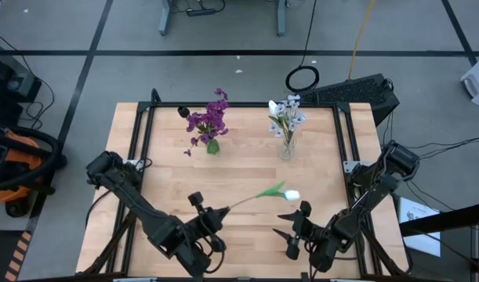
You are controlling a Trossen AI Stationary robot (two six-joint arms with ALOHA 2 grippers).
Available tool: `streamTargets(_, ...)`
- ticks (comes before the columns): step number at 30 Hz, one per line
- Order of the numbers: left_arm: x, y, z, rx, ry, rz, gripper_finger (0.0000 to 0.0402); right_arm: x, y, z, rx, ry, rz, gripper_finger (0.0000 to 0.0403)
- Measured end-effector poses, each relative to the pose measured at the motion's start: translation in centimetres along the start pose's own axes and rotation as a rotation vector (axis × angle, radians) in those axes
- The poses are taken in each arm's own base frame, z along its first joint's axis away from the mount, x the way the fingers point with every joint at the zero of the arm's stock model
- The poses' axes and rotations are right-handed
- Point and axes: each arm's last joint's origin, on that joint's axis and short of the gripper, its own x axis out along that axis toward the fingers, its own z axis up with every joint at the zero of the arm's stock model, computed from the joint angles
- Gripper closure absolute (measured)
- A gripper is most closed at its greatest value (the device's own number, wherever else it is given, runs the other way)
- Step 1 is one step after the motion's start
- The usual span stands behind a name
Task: Sort flowers into vase by color
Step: Put the white flower into the transparent vase
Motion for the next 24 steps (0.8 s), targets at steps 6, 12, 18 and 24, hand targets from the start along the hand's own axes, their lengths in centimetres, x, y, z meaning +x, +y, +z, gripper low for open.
streamTargets(6, -0.5, 0.9, 2.6, 0.076, -0.075, -0.073, 0.0389, 0.9, 0.3, 1.1, -0.030, -0.073, -0.006, 0.0181)
streamTargets(12, -0.1, 4.3, 5.0, 0.065, -0.089, -0.043, 0.0389, 0.8, 0.8, 1.7, -0.070, -0.136, -0.010, 0.0181)
streamTargets(18, 1.7, 4.1, 6.3, 0.001, -0.172, -0.281, 0.0389, 0.9, 0.6, 1.2, -0.180, -0.092, 0.028, 0.0181)
streamTargets(24, 3.5, 2.5, 4.5, -0.033, -0.310, -0.432, 0.0389, 1.0, -0.9, -0.7, -0.186, -0.094, 0.030, 0.0181)
